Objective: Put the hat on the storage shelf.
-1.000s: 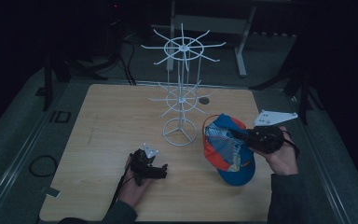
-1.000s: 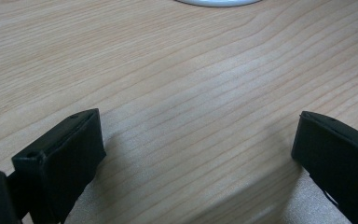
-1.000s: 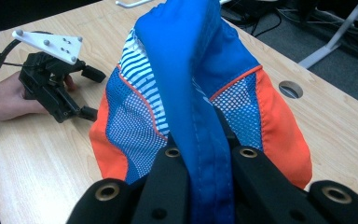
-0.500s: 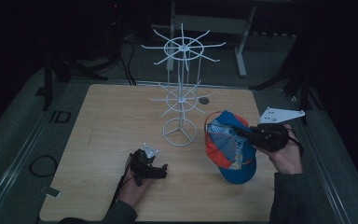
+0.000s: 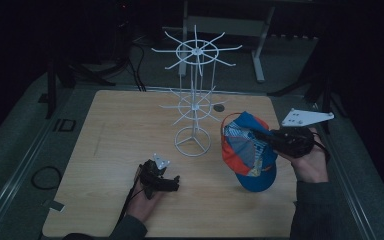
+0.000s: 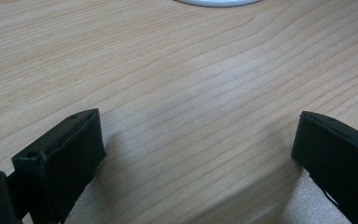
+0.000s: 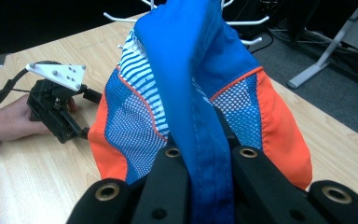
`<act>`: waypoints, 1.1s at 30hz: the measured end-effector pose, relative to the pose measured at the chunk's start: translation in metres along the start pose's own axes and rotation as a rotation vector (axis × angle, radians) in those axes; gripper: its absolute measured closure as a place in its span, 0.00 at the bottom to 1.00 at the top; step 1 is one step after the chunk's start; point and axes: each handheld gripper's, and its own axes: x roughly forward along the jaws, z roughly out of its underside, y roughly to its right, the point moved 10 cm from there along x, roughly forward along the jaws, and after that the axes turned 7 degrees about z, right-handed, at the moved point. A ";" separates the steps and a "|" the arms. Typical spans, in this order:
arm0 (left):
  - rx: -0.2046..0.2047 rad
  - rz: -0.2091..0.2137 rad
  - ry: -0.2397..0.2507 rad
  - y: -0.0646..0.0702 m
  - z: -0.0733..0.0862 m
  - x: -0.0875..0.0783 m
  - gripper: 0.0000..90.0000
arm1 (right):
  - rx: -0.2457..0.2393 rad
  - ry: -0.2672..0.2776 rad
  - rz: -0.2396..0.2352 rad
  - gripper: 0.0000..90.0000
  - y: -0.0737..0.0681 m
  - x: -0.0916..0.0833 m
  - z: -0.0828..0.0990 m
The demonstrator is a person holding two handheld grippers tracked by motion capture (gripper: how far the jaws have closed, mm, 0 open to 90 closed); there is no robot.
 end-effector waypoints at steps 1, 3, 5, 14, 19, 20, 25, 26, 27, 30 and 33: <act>0.000 0.000 0.000 0.000 0.000 0.000 0.03 | 0.000 0.002 0.001 0.99 0.000 -0.001 -0.002; 0.000 0.000 0.000 0.000 0.000 0.000 0.03 | 0.000 0.010 0.003 0.99 0.001 -0.002 -0.005; 0.000 0.000 0.000 0.000 0.000 0.000 0.03 | -0.004 0.017 0.005 0.99 0.002 -0.003 -0.007; 0.000 0.000 0.000 0.000 0.000 0.000 0.03 | -0.016 0.015 0.004 0.99 0.002 -0.004 -0.015; 0.000 0.000 0.000 0.000 0.000 0.000 0.03 | -0.015 0.027 0.000 0.99 0.003 -0.005 -0.019; 0.000 0.000 0.000 0.000 0.000 0.000 0.03 | -0.013 0.030 -0.002 0.99 0.003 -0.005 -0.020; 0.000 0.000 0.000 0.000 0.000 0.000 0.03 | -0.012 0.044 -0.004 0.99 0.004 -0.008 -0.025; 0.000 0.000 0.000 0.000 0.000 0.000 0.03 | -0.014 0.048 -0.003 0.99 0.004 -0.008 -0.026; 0.000 0.000 0.000 0.000 0.000 0.000 0.03 | -0.012 0.048 -0.004 0.99 0.004 -0.009 -0.027; 0.000 0.000 0.000 0.000 0.000 0.000 0.03 | -0.011 0.058 -0.014 0.98 0.004 -0.010 -0.030; 0.000 0.000 0.000 0.000 0.000 0.000 0.03 | -0.008 0.057 -0.018 0.99 0.005 -0.011 -0.033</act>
